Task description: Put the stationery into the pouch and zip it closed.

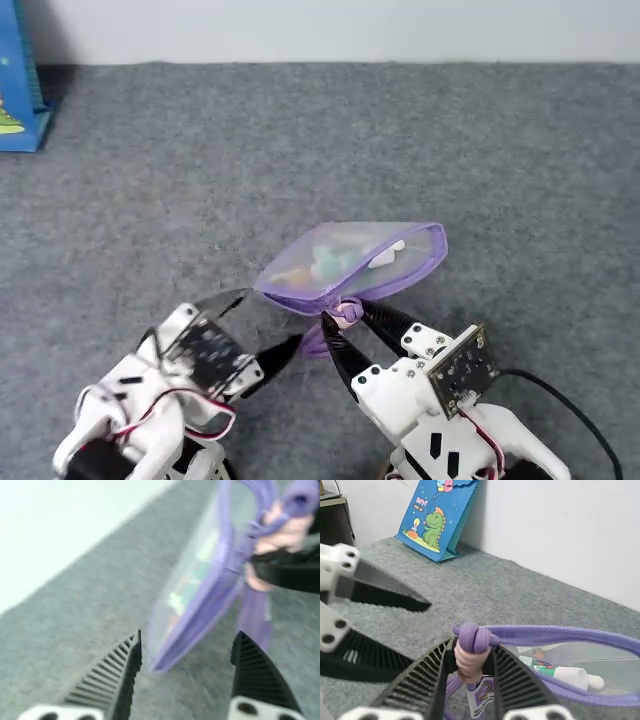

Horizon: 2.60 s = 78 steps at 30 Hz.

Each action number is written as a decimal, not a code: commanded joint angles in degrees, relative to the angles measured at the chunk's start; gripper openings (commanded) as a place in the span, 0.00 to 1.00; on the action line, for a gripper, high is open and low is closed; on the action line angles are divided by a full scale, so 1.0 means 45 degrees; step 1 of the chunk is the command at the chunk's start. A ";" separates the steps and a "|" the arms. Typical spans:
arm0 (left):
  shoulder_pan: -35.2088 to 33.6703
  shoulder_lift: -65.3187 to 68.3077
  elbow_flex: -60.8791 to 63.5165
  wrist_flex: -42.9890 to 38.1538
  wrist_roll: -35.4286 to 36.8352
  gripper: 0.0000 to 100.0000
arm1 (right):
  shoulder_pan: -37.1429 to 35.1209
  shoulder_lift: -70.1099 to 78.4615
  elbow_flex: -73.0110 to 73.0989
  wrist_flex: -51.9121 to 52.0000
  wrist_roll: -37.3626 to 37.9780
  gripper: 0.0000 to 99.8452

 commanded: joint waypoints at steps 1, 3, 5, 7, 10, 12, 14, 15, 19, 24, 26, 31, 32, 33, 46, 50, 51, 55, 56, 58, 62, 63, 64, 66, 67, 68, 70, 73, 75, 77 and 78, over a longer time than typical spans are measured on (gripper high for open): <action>-0.0352 -0.1211 -0.0068 -0.0117 0.0176 0.28 | 0.0166 0.0088 -0.0781 0.0303 0.0645 0.01; -0.0352 -0.1485 0.0049 0.0098 0.0176 0.28 | 0.0166 0.0088 -0.0781 0.0264 0.0723 0.01; -0.0313 -0.1407 0.0283 0.0039 0.0176 0.28 | 0.0147 0.0088 -0.0801 0.0264 0.0762 0.01; -0.0313 -0.1309 0.0615 -0.0215 0.0176 0.28 | 0.0147 0.0107 -0.0957 0.0283 0.0762 0.01; -0.0313 -0.1211 0.0947 -0.0527 0.0176 0.28 | -0.0010 0.0107 -0.1504 0.0518 0.0762 0.01; -0.0293 -0.1211 0.0967 -0.0625 0.0195 0.28 | -0.0615 0.0107 -0.1836 0.0772 0.0703 0.01; -0.0274 -0.1211 0.0967 -0.0664 0.0254 0.28 | -0.1143 0.0107 -0.1954 0.0947 0.0684 0.01; -0.0117 -0.1211 0.0967 -0.0664 0.0391 0.28 | -0.1241 0.0127 -0.1954 0.0967 0.0664 0.01; 0.0957 -0.1211 0.1084 -0.0547 0.0488 0.28 | -0.1299 0.0127 -0.1954 0.0889 0.0645 0.01; 0.1055 -0.1250 0.1065 -0.0352 0.0488 0.28 | -0.1299 0.0127 -0.1915 0.0947 0.0371 0.01; 0.1055 -0.1289 0.0850 -0.0039 0.0469 0.28 | -0.1280 0.0127 -0.1895 0.0987 0.0391 0.01; 0.1055 -0.1289 0.0029 0.1016 0.0430 0.28 | -0.1241 0.0127 -0.1895 0.0967 0.0391 0.01; 0.1055 -0.1289 0.0127 0.1016 0.0410 0.28 | -0.1241 0.0127 -0.1895 0.0947 0.0391 0.01; 0.1055 -0.1270 0.0264 0.0977 0.0391 0.28 | -0.1241 0.0127 -0.1895 0.0908 0.0391 0.01; 0.1153 -0.1231 0.1514 -0.0918 0.0742 0.28 | -0.2022 0.0127 -0.1895 0.1006 0.0039 0.01; 0.1426 -0.1231 0.1709 -0.1270 0.0801 0.28 | -0.2061 0.0127 -0.1895 0.1026 -0.0078 0.01; 0.1700 -0.1231 0.1709 -0.1270 0.0801 0.28 | -0.2061 0.0127 -0.1875 0.1026 -0.0078 0.01; 0.2813 -0.1289 0.1631 -0.1289 0.1563 0.26 | -0.2061 0.0127 -0.1875 0.1182 -0.0078 0.01; 0.3009 -0.1289 0.1612 -0.1309 0.1602 0.24 | -0.2061 0.0127 -0.1875 0.1280 -0.0078 0.01; 0.3302 -0.1289 0.1612 -0.1309 0.1602 0.22 | -0.2042 0.0127 -0.1856 0.1319 -0.0156 0.01; 0.3497 -0.1309 0.1690 -0.1680 0.1602 0.18 | -0.2042 0.0127 -0.1856 0.1319 -0.0410 0.01; 0.3497 -0.1309 0.1709 -0.1778 0.1621 0.17 | -0.2042 0.0127 -0.1856 0.1319 -0.0410 0.01; 0.3497 -0.1309 0.1709 -0.1875 0.1641 0.16 | -0.2042 0.0127 -0.1856 0.1416 -0.0410 0.01; 0.3497 -0.1309 0.1709 -0.2012 0.1661 0.15 | -0.2061 0.0127 -0.1856 0.1514 -0.0430 0.01; 0.3516 -0.1309 0.1709 -0.2032 0.1661 0.15 | -0.2061 0.0127 -0.1856 0.1573 -0.0449 0.01; 0.3516 -0.1309 0.1709 -0.2032 0.1661 0.14 | -0.2061 0.0127 -0.1856 0.1573 -0.0449 0.01; 0.3516 -0.1289 0.1748 -0.2129 0.1661 0.13 | -0.2061 0.0127 -0.1856 0.1592 -0.0449 0.01; 0.3907 -0.1289 0.2120 -0.2481 0.1661 0.13 | -0.2061 0.0127 -0.1856 0.1573 -0.0469 0.01; 0.4298 -0.1289 0.2491 -0.2813 0.1680 0.13 | -0.2061 0.0127 -0.1856 0.1573 -0.0469 0.01; 0.4513 -0.1289 0.2745 -0.3106 0.1680 0.13 | -0.2061 0.0127 -0.1856 0.1573 -0.0469 0.01; 0.4513 -0.1289 0.2803 -0.3126 0.1680 0.13 | -0.2061 0.0127 -0.1856 0.1573 -0.0469 0.01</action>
